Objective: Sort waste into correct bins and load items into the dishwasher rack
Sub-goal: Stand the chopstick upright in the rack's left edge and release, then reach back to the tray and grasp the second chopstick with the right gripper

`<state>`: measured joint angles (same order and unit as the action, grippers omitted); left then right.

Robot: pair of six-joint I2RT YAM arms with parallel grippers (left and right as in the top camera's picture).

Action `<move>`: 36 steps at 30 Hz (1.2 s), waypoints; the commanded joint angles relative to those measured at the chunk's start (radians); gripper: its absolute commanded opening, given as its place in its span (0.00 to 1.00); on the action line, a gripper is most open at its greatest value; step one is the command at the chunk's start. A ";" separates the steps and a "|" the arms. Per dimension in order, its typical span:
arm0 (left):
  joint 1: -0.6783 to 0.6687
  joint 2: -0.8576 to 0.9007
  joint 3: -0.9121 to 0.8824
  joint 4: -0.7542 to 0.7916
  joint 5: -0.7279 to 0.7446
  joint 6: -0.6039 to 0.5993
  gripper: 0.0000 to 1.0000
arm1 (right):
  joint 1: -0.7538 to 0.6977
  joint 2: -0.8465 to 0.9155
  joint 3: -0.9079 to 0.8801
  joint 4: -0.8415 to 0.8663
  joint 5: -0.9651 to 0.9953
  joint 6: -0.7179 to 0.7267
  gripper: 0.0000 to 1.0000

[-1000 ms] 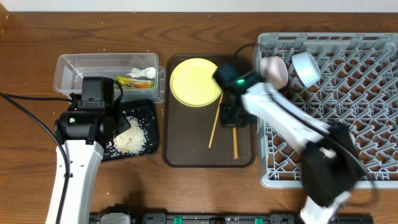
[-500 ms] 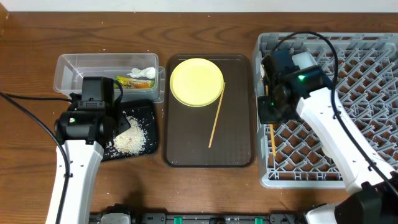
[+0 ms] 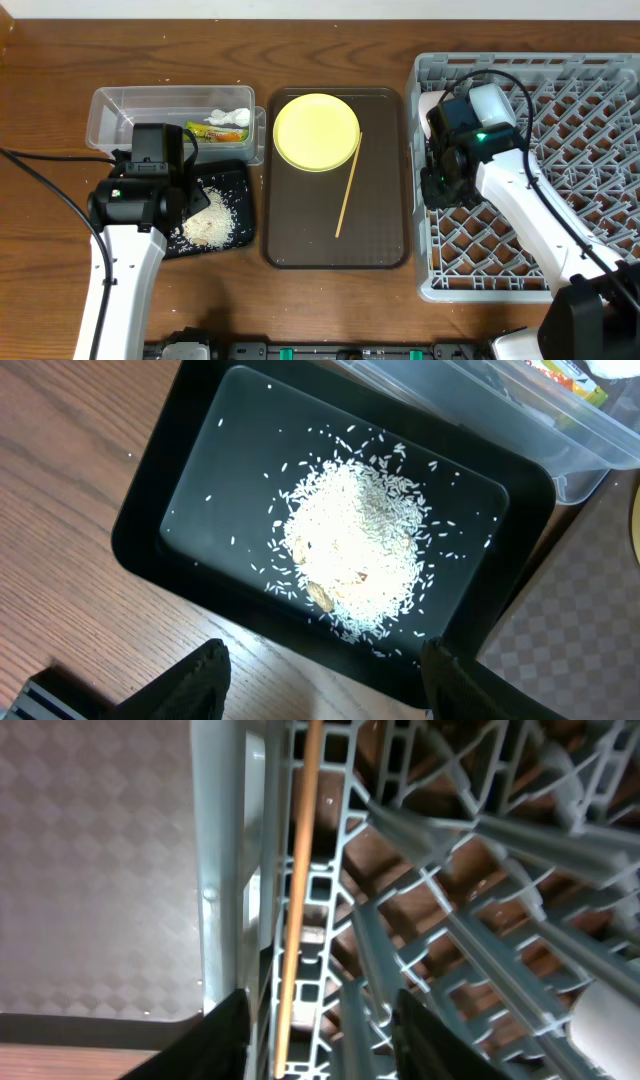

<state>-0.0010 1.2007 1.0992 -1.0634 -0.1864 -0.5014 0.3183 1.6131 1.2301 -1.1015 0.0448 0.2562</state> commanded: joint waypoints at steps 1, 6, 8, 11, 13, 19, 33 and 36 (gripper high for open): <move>0.005 0.002 -0.002 -0.003 -0.005 -0.013 0.64 | 0.002 -0.004 0.086 0.009 -0.026 -0.003 0.48; 0.005 0.002 -0.002 -0.003 -0.005 -0.013 0.64 | 0.039 -0.006 0.202 0.056 -0.085 -0.003 0.52; 0.005 0.002 -0.002 -0.002 -0.005 -0.013 0.64 | 0.068 -0.006 0.206 0.113 -0.126 -0.003 0.55; 0.005 0.002 -0.002 -0.003 -0.005 -0.013 0.64 | 0.126 0.002 0.196 0.185 -0.147 0.018 0.57; 0.005 0.002 -0.002 -0.003 -0.005 -0.013 0.64 | 0.168 0.014 0.182 0.225 -0.146 0.050 0.57; 0.005 0.002 -0.002 -0.003 -0.005 -0.013 0.64 | 0.283 0.114 0.170 0.249 -0.079 0.183 0.57; 0.005 0.002 -0.002 -0.006 -0.005 -0.013 0.64 | 0.389 0.407 0.170 0.253 -0.008 0.336 0.53; 0.005 0.002 -0.002 -0.006 -0.005 -0.013 0.64 | 0.389 0.439 0.170 0.254 -0.008 0.335 0.50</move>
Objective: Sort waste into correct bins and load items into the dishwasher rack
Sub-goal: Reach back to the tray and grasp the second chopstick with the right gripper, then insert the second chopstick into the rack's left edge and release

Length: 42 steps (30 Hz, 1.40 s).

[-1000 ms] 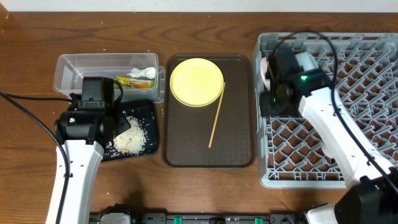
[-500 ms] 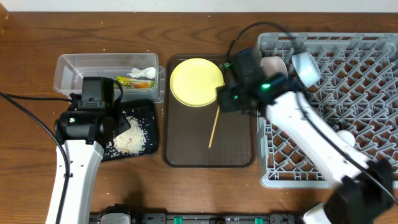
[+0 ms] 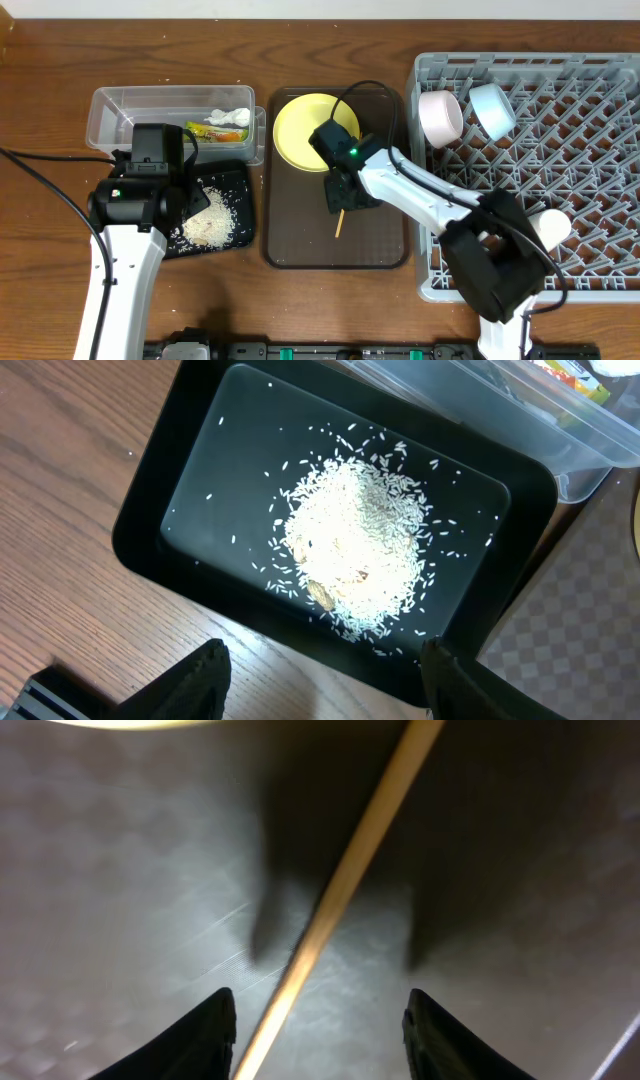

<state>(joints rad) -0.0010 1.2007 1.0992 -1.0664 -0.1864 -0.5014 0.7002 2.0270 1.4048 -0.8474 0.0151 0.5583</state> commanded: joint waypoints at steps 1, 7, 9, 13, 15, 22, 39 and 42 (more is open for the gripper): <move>0.005 0.002 -0.002 -0.003 -0.005 -0.013 0.64 | 0.007 0.035 -0.005 0.000 0.022 0.032 0.47; 0.005 0.002 -0.002 -0.007 -0.005 -0.013 0.64 | 0.007 0.051 -0.005 -0.008 0.014 0.033 0.15; 0.005 0.002 -0.002 -0.008 -0.005 -0.013 0.64 | 0.006 0.051 -0.005 -0.012 0.002 0.032 0.01; 0.005 0.002 -0.002 -0.010 -0.005 -0.013 0.64 | -0.009 0.044 -0.005 -0.047 -0.048 0.032 0.01; 0.005 0.002 -0.002 -0.010 -0.005 -0.013 0.64 | -0.024 0.030 -0.004 -0.072 -0.058 0.033 0.01; 0.005 0.002 -0.002 -0.010 -0.005 -0.013 0.64 | -0.112 -0.145 -0.004 -0.142 -0.057 -0.020 0.01; 0.005 0.002 -0.002 -0.010 -0.005 -0.013 0.64 | -0.330 -0.463 -0.032 -0.433 0.065 -0.287 0.01; 0.005 0.002 -0.002 -0.010 -0.005 -0.013 0.64 | -0.348 -0.462 -0.089 -0.412 0.083 -0.273 0.01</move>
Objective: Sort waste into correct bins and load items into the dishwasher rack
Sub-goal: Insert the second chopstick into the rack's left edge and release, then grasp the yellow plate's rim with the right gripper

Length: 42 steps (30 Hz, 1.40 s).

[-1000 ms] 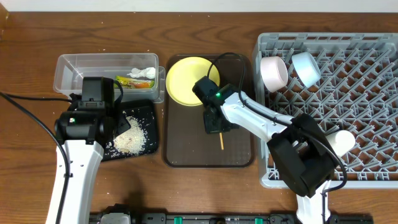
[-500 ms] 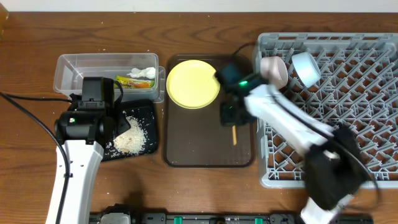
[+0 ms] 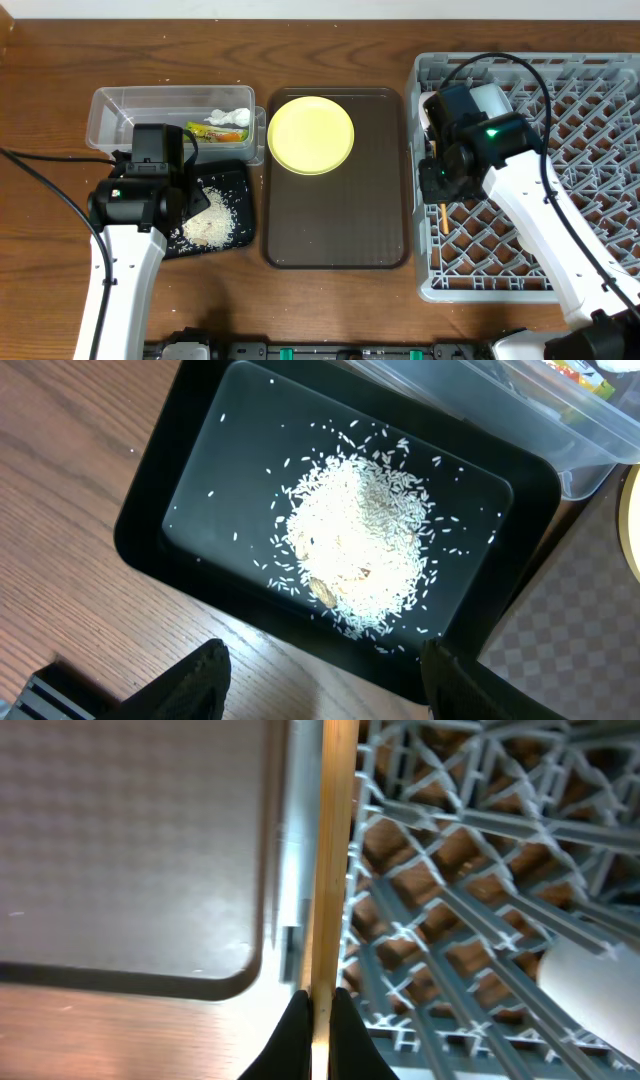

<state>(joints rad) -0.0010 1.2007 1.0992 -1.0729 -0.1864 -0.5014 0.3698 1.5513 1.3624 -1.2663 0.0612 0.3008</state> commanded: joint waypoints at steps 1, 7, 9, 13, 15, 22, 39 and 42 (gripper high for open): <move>0.005 0.002 -0.002 -0.003 -0.005 -0.013 0.64 | -0.022 0.014 -0.071 0.020 0.040 -0.005 0.01; 0.005 0.002 -0.002 -0.003 -0.005 -0.013 0.64 | -0.029 0.014 -0.180 0.101 0.039 0.001 0.05; 0.005 0.002 -0.002 -0.003 -0.005 -0.013 0.64 | -0.029 0.014 -0.181 0.122 0.039 0.001 0.20; 0.005 0.002 -0.002 -0.003 -0.005 -0.013 0.64 | -0.028 0.011 -0.164 0.153 0.039 0.001 0.45; 0.005 0.002 -0.002 -0.004 -0.005 -0.013 0.64 | -0.029 0.011 -0.143 0.153 0.039 -0.003 0.48; 0.005 0.002 -0.002 -0.003 -0.005 -0.013 0.64 | -0.022 0.011 0.007 0.228 -0.005 -0.003 0.59; 0.005 0.002 -0.002 -0.004 -0.005 -0.013 0.64 | 0.121 0.303 0.011 0.794 -0.145 0.015 0.72; 0.005 0.002 -0.002 -0.004 -0.005 -0.013 0.64 | 0.134 0.396 0.011 0.820 -0.118 0.092 0.73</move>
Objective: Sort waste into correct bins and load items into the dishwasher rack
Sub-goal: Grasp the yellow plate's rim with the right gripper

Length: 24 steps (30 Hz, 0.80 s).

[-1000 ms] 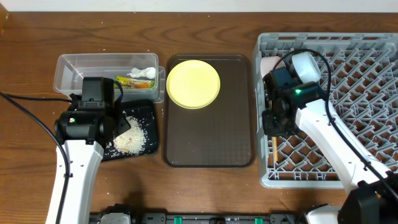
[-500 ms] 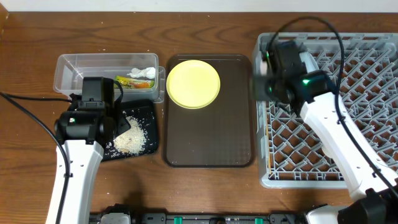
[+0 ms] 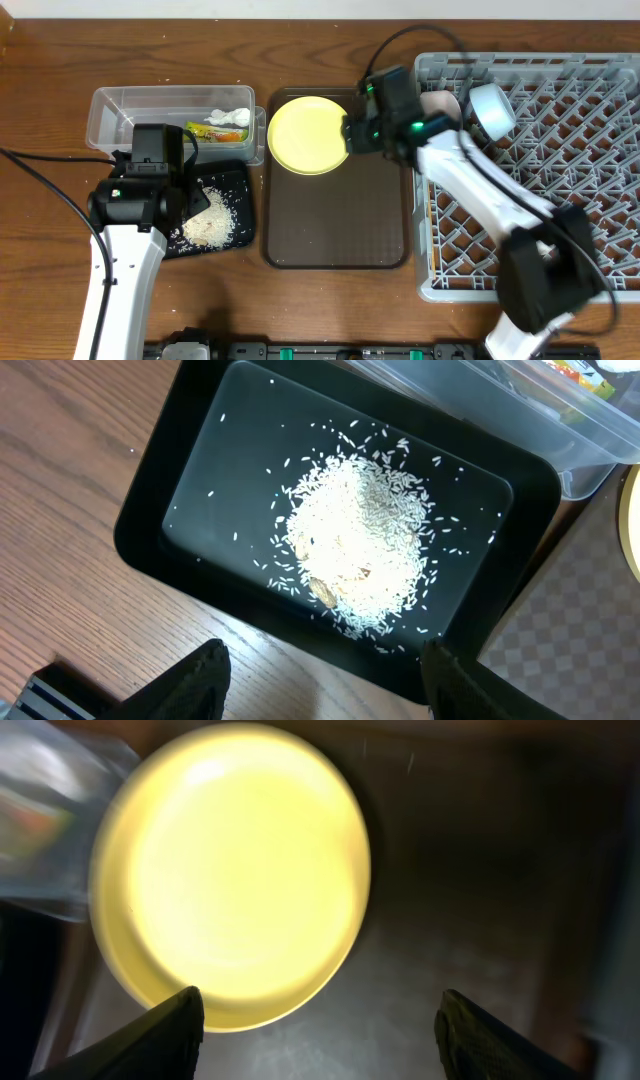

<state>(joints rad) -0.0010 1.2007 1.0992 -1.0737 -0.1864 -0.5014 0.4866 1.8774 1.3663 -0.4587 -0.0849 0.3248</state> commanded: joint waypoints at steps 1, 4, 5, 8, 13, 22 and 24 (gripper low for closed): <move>0.005 0.002 -0.002 -0.003 -0.005 -0.013 0.64 | 0.021 0.095 0.007 0.024 0.027 0.090 0.72; 0.005 0.002 -0.002 -0.003 -0.005 -0.013 0.64 | 0.033 0.164 0.007 0.049 0.027 0.149 0.68; 0.005 0.002 -0.002 -0.003 -0.005 -0.013 0.64 | 0.036 0.183 0.007 0.052 0.027 0.162 0.64; 0.005 0.002 -0.002 -0.003 -0.005 -0.013 0.64 | 0.039 0.216 0.007 0.049 0.024 0.176 0.52; 0.005 0.002 -0.002 -0.004 -0.005 -0.013 0.64 | 0.039 0.221 0.007 0.014 0.031 0.176 0.19; 0.005 0.002 -0.002 -0.014 -0.005 -0.013 0.64 | 0.011 0.187 0.008 -0.122 0.032 0.176 0.01; 0.005 0.002 -0.002 -0.014 -0.005 -0.013 0.64 | 0.000 0.156 0.008 -0.146 0.032 0.175 0.01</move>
<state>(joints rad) -0.0010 1.2007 1.0992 -1.0817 -0.1864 -0.5014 0.5125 2.0621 1.3880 -0.5774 -0.0788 0.4973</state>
